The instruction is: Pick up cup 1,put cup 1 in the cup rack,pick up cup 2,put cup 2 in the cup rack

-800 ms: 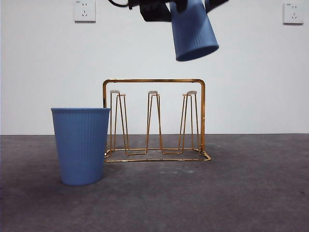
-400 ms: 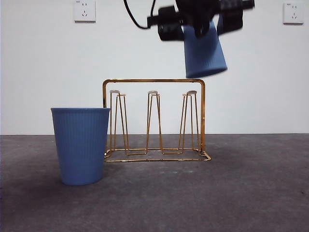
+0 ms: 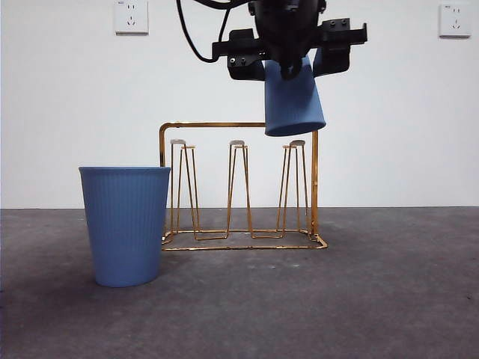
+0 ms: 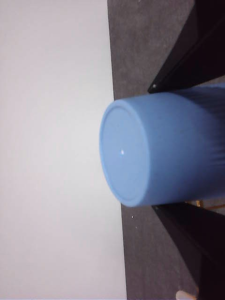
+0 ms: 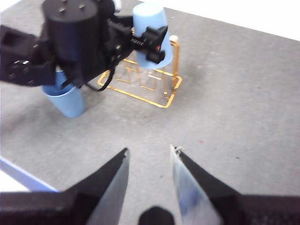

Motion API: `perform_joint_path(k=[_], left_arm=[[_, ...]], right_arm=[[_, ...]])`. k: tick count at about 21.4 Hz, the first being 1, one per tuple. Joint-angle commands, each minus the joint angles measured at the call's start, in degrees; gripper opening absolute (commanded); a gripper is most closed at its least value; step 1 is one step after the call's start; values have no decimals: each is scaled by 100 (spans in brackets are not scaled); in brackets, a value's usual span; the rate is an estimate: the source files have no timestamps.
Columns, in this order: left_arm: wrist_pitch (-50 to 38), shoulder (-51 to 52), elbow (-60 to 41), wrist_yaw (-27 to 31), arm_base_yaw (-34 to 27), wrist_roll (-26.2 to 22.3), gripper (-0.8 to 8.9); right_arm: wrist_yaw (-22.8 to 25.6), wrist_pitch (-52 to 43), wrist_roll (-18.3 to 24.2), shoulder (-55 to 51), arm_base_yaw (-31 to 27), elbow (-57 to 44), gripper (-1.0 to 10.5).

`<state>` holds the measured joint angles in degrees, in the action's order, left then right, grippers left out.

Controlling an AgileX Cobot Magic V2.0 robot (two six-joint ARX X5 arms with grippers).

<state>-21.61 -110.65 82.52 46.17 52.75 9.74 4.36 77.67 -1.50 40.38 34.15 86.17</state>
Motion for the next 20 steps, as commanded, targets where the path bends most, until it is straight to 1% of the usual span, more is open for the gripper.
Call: perform_joint_path(k=[1,5,16,20], left_arm=[[-35,-61,2,-72,-11,72,-6],[-31,-188,2,-153,-33,181,-6],[437,-376,2,-173,7,549,-6],[503,-498,2,-358,17,684,-6]], right_arm=[[-35,125,39,-17,2,-31,155],[-33,125,39,-17,2,-31,155],[-31,127,44,-17,2,-31,155],[-33,125,44,-15,2,-31,155]])
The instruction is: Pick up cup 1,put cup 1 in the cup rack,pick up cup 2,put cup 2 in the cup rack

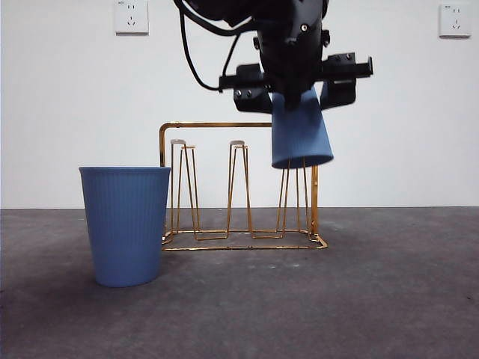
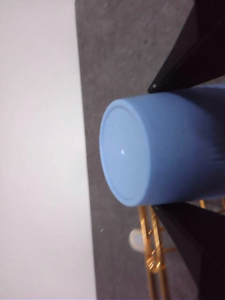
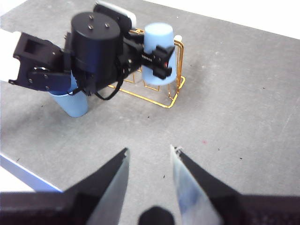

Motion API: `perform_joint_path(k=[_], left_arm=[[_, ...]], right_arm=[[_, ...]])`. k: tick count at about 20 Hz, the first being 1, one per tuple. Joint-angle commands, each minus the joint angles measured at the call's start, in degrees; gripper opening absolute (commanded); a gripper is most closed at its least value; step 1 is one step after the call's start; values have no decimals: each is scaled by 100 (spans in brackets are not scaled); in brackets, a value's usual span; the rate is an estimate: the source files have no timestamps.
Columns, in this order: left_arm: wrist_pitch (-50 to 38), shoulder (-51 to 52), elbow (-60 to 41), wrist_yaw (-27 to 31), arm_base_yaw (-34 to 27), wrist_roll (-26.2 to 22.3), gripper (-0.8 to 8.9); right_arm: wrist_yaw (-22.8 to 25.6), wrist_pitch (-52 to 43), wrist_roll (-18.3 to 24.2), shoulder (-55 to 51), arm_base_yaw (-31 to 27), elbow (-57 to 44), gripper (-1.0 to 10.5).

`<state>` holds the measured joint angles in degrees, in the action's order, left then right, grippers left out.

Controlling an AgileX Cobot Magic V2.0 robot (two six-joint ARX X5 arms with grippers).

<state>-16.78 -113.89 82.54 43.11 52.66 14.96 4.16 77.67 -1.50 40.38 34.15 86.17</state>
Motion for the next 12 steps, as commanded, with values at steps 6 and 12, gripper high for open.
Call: perform_joint_path(k=[6,12], left_arm=[[278,-448,0,-157,39,450,-6],[459,-616,0,-190,39,726,-6]], right_arm=[[-13,125,44,-15,2,-31,155],[-28,127,46,-15,2,-31,155]])
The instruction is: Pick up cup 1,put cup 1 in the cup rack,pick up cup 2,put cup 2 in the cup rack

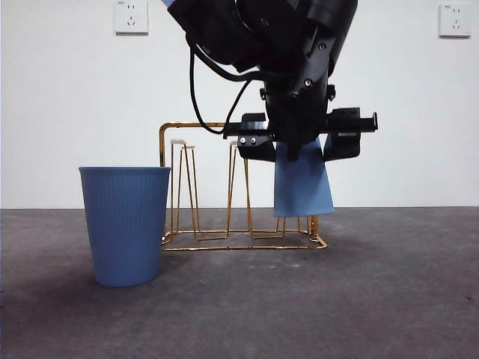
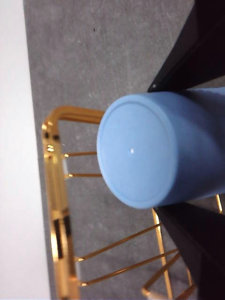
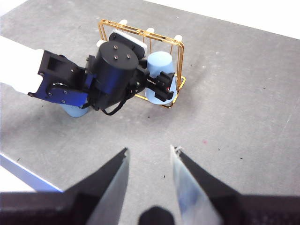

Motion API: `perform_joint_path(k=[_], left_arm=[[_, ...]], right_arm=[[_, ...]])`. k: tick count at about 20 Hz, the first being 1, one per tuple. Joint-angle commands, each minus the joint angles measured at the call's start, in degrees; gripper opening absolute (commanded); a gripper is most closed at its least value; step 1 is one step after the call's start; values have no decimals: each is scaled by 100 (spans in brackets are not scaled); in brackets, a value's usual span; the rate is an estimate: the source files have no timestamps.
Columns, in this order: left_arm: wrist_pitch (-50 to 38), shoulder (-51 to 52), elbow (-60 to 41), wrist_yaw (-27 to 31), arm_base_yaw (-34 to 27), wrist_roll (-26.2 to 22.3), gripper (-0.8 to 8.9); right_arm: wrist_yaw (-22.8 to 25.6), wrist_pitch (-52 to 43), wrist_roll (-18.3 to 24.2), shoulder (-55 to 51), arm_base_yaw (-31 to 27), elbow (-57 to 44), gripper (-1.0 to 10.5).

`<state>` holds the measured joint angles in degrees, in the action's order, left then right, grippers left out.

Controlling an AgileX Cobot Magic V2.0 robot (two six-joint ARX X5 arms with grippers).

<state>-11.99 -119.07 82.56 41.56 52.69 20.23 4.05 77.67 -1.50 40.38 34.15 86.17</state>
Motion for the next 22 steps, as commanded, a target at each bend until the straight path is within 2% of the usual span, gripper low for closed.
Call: perform_joint_path(k=[1,8,12,17,18,22], left_arm=[[46,-109,-2,-90,33,258,-6],[546,-192,-2,-376,-28,682,-5],[697,-192,-2,-498,-55,684,22],[778,-192,-2,-1060,-92,758,389],[815,-192,-2,-1102,-94,796,424],[1021,-192,-2,-1325,-94,811,422]], right_arm=[[-20,125,46,-15,0,-31,155],[-17,125,63,-15,0,-31,155],[-17,125,63,-15,0,-31,155],[-17,125,63,-15,0,-31,155],[-20,125,63,-15,2,-31,155],[-17,125,66,-15,0,-31,155]])
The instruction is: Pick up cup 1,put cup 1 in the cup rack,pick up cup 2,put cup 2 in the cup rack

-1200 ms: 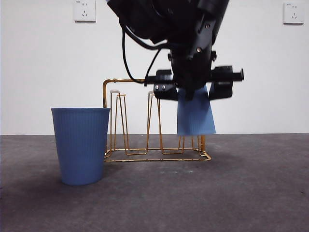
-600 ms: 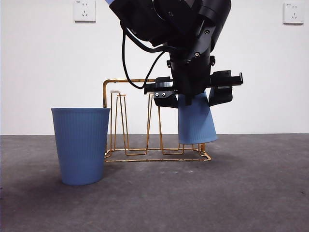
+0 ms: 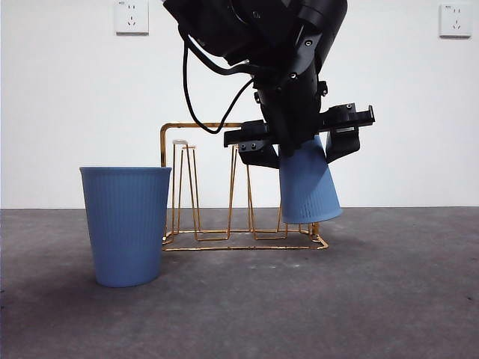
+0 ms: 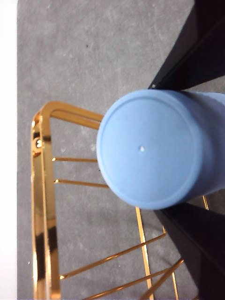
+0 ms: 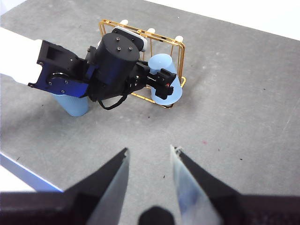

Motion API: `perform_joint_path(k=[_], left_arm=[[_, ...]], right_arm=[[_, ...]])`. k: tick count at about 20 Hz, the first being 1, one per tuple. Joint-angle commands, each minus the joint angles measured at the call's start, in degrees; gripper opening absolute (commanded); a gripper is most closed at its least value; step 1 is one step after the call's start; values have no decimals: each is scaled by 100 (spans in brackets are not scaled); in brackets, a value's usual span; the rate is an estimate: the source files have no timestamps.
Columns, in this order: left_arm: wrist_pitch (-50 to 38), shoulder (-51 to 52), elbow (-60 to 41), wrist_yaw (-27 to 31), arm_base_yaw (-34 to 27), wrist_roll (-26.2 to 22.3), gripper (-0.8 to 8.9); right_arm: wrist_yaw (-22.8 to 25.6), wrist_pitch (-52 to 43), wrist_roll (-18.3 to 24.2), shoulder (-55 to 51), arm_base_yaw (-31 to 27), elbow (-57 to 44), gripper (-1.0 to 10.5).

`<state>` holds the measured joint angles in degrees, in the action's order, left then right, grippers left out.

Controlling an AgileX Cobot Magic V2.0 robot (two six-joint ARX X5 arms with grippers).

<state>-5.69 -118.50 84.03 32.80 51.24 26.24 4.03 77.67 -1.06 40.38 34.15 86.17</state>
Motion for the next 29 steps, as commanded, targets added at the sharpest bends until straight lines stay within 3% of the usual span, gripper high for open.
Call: perform_joint_path(k=[1,10,21,25,29], left_arm=[[459,-249,-149,-511,46,210,422],[1023,-247,-149,-1097,42,380,422],[2365,-28,-149,-2439,516,575,409],[2726,522,-149,-2824,931,533,408],[3410,1762,-149,-2629,1303,-35,408]], right_arm=[[-15,125,22,-15,2,-31,155],[-15,125,85,-15,2,-31,154],[-13,122,87,-9,0,-31,155],[-13,122,87,48,0,-31,155],[-22,4,83,372,0,-31,159]])
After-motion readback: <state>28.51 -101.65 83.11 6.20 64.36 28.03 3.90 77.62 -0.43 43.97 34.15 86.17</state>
